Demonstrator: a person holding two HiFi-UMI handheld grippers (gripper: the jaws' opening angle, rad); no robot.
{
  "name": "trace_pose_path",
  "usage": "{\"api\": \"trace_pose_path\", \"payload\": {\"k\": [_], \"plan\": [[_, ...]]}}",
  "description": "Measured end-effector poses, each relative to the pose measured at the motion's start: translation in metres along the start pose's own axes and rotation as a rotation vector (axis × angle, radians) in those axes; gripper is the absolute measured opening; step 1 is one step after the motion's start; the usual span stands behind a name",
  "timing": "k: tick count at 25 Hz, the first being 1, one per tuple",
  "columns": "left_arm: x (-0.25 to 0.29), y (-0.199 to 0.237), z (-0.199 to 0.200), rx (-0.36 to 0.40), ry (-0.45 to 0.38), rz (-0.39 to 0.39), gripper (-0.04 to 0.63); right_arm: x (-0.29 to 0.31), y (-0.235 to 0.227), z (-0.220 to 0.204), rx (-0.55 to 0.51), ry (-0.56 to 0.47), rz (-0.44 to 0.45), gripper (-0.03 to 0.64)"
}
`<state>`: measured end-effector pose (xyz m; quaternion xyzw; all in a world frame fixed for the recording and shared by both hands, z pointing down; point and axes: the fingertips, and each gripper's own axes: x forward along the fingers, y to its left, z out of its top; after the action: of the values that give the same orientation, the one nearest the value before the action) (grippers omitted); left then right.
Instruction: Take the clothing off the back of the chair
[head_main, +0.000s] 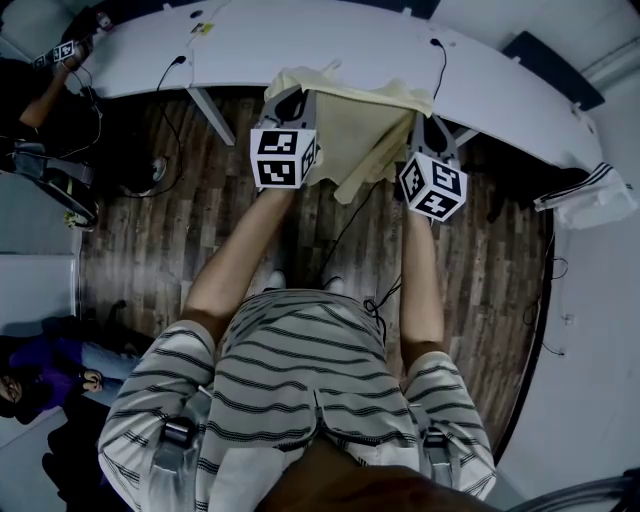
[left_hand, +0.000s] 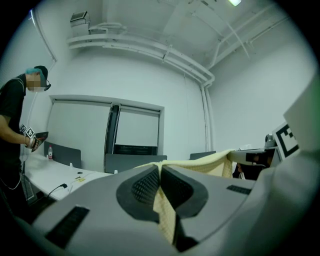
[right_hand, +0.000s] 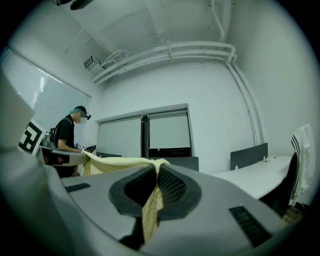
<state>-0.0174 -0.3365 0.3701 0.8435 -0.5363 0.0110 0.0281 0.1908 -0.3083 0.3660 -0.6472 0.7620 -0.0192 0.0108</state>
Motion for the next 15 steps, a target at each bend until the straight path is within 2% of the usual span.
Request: {"api": "trace_pose_path", "payload": {"k": [5, 9, 15], "plan": [[-0.006, -0.001, 0.008, -0.013, -0.013, 0.001, 0.025, -0.006, 0.002, 0.007, -0.002, -0.008, 0.006, 0.025], [-0.011, -0.002, 0.017, 0.014, -0.034, 0.002, 0.026, -0.011, 0.005, 0.017, -0.005, -0.042, 0.002, 0.025], [-0.022, 0.001, 0.024, 0.014, -0.043, -0.006, 0.025, -0.020, 0.014, 0.023, -0.010, -0.053, 0.004, 0.025]]}}
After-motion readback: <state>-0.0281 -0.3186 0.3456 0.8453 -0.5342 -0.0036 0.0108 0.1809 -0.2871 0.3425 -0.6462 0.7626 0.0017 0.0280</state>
